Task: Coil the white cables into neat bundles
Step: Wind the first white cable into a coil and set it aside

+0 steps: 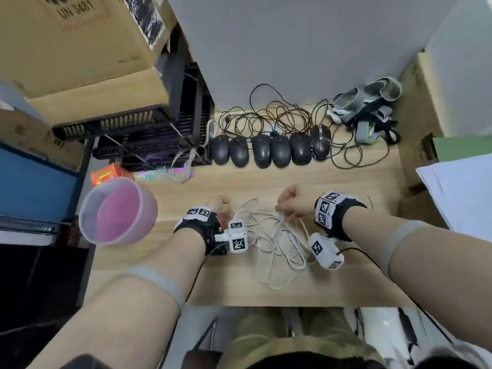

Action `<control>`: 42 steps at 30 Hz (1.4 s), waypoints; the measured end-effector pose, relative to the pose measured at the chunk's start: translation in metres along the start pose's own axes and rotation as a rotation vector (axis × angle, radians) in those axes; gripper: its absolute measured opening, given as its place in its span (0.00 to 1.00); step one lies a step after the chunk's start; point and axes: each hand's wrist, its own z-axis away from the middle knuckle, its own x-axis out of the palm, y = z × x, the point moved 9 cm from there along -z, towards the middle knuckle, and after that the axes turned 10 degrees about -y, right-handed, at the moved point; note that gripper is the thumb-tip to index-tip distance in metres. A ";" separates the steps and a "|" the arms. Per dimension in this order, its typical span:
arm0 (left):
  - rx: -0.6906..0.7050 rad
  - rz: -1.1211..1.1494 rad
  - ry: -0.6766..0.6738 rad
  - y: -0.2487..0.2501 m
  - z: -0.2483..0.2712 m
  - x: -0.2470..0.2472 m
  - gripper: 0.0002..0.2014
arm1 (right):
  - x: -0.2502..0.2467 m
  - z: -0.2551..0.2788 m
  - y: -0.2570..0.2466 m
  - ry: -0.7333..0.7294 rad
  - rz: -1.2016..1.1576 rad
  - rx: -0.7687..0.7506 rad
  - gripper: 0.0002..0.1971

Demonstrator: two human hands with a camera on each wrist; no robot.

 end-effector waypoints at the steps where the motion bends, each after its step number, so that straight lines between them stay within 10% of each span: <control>1: -0.002 -0.019 -0.059 0.000 0.007 0.012 0.16 | 0.009 0.002 -0.003 -0.048 0.133 -0.019 0.17; 6: 0.002 -0.137 -0.207 -0.005 0.018 0.052 0.08 | 0.048 -0.006 0.002 -0.192 0.630 -0.067 0.21; 10: -0.042 -0.095 -0.263 -0.004 0.024 0.060 0.06 | 0.034 -0.008 0.001 -0.087 0.650 -0.057 0.03; 18: 0.175 -0.097 -0.384 0.082 0.085 0.070 0.14 | -0.026 0.014 -0.006 0.035 0.859 0.168 0.06; 21: 0.202 -0.216 -0.444 0.109 0.115 0.078 0.15 | -0.036 0.019 -0.013 0.112 0.768 0.171 0.10; 26: 0.222 -0.350 -0.567 0.136 0.151 0.107 0.16 | -0.014 0.031 -0.077 0.047 0.444 -0.281 0.38; 30: 0.299 -0.468 -0.614 0.145 0.162 0.120 0.13 | -0.013 0.041 -0.120 0.024 0.090 -0.430 0.15; 32: 0.395 -0.545 -0.581 0.151 0.166 0.118 0.09 | -0.025 0.045 -0.127 0.121 0.014 -0.410 0.04; 42: 0.368 -0.470 -0.448 0.145 0.133 0.059 0.20 | -0.121 0.071 -0.027 0.686 -0.177 0.144 0.23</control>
